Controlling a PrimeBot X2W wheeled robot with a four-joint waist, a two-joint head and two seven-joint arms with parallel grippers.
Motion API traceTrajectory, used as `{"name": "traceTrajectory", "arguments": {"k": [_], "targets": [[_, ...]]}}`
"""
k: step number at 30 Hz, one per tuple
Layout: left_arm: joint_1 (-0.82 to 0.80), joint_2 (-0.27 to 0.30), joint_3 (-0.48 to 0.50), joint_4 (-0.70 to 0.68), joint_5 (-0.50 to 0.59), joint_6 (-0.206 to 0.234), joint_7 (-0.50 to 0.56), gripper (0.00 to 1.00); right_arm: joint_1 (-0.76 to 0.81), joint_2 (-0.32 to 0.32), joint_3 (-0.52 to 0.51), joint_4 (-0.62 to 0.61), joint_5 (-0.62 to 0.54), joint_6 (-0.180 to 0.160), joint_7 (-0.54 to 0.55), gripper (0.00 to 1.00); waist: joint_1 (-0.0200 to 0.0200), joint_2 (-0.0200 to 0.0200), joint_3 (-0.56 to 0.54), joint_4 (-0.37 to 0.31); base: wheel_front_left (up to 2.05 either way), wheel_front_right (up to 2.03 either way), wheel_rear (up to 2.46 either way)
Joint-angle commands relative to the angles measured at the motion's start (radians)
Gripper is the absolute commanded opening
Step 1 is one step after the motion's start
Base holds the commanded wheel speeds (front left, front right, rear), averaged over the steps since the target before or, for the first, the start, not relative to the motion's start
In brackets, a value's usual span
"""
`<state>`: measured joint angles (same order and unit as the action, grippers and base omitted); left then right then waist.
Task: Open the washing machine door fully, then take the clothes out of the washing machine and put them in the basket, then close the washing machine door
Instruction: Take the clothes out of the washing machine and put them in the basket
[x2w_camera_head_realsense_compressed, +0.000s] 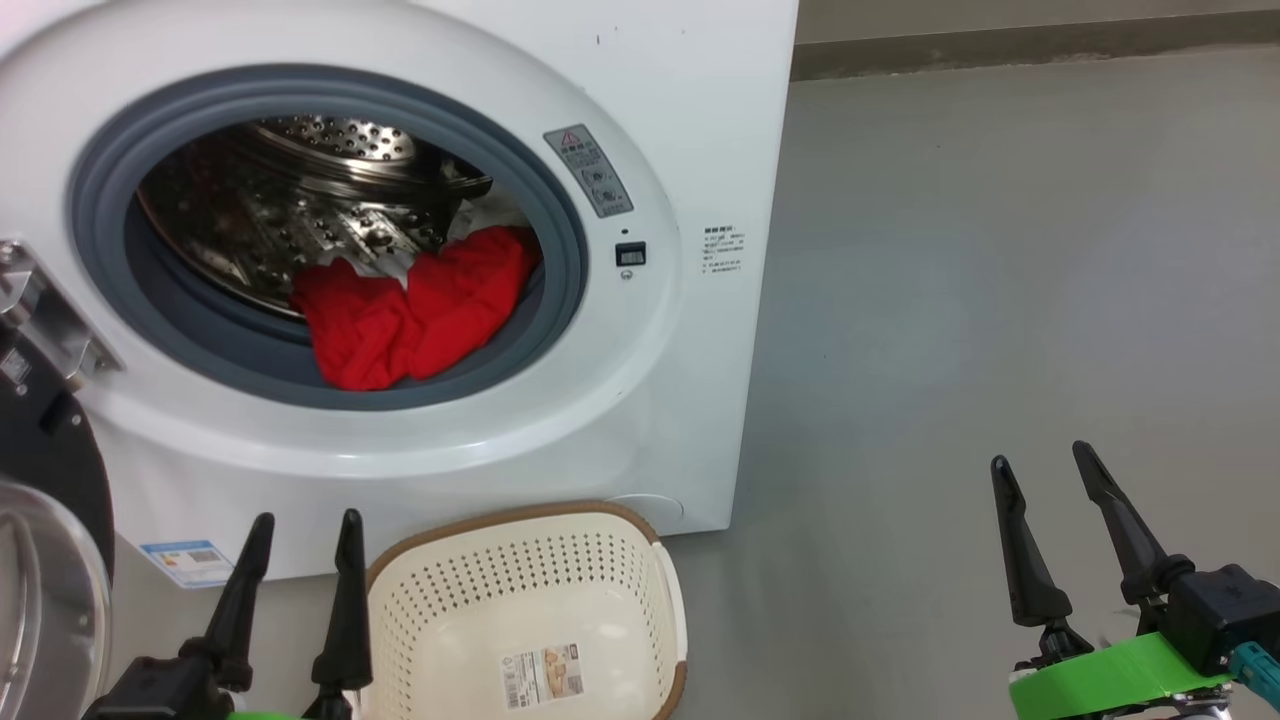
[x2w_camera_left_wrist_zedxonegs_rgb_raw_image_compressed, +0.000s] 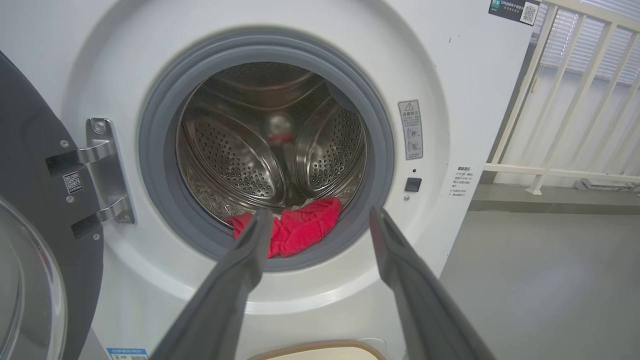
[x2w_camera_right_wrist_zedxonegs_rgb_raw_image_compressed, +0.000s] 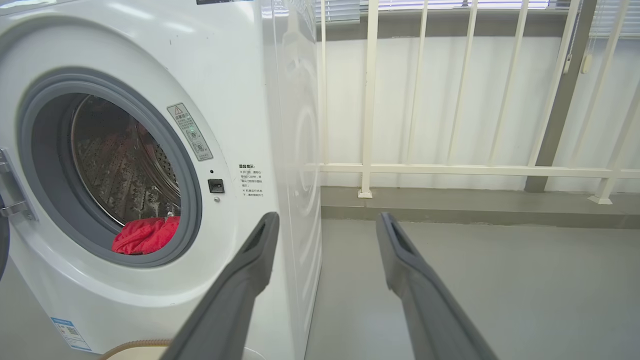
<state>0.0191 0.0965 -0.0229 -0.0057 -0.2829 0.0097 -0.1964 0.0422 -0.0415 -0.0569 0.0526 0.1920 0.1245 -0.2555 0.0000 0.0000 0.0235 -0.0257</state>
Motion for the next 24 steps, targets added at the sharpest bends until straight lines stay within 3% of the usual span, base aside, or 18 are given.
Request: {"name": "traceTrajectory", "arguments": {"k": [1, 24], "targets": [[-0.026, 0.011, 0.028, -0.032, 0.002, 0.007, -0.011, 1.0, -0.018, -0.009, 0.018, -0.027, 0.007, 0.006, -0.006, 1.0, 0.0, 0.0, 0.002, 0.0, 0.68, -0.68, 0.0], [-0.039, 0.003, 0.018, -0.036, -0.024, 0.029, -0.016, 1.0, -0.028, -0.009, 0.017, -0.024, 0.008, 0.006, -0.006, 1.0, 0.0, 0.0, 0.024, 0.01, 0.07, -0.07, 0.0]]}}
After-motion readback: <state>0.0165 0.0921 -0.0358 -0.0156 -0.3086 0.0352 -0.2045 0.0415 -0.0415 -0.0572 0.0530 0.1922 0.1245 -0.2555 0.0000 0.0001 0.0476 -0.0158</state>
